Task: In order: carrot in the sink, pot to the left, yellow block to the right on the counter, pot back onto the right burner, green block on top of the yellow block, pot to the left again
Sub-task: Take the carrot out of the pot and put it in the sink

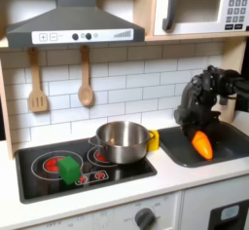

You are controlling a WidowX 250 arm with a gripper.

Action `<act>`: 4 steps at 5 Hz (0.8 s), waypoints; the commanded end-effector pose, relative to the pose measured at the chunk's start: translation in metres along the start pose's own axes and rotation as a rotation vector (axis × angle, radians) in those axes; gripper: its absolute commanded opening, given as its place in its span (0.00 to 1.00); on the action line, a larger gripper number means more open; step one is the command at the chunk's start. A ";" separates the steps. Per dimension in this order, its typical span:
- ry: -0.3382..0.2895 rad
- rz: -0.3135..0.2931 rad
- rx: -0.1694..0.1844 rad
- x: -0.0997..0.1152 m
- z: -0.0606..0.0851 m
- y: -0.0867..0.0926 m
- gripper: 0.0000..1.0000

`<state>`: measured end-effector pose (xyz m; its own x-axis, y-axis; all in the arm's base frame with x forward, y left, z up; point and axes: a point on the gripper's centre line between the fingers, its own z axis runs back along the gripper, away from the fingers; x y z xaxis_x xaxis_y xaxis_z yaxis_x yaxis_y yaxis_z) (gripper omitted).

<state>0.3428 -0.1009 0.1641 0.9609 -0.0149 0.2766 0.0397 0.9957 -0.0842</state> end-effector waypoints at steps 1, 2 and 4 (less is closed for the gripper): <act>-0.012 0.007 0.004 0.015 0.000 0.007 0.00; -0.015 0.012 0.005 0.026 -0.003 0.012 0.00; 0.008 0.029 0.005 0.037 -0.009 0.027 1.00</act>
<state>0.3819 -0.0756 0.1653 0.9624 0.0113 0.2715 0.0134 0.9959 -0.0891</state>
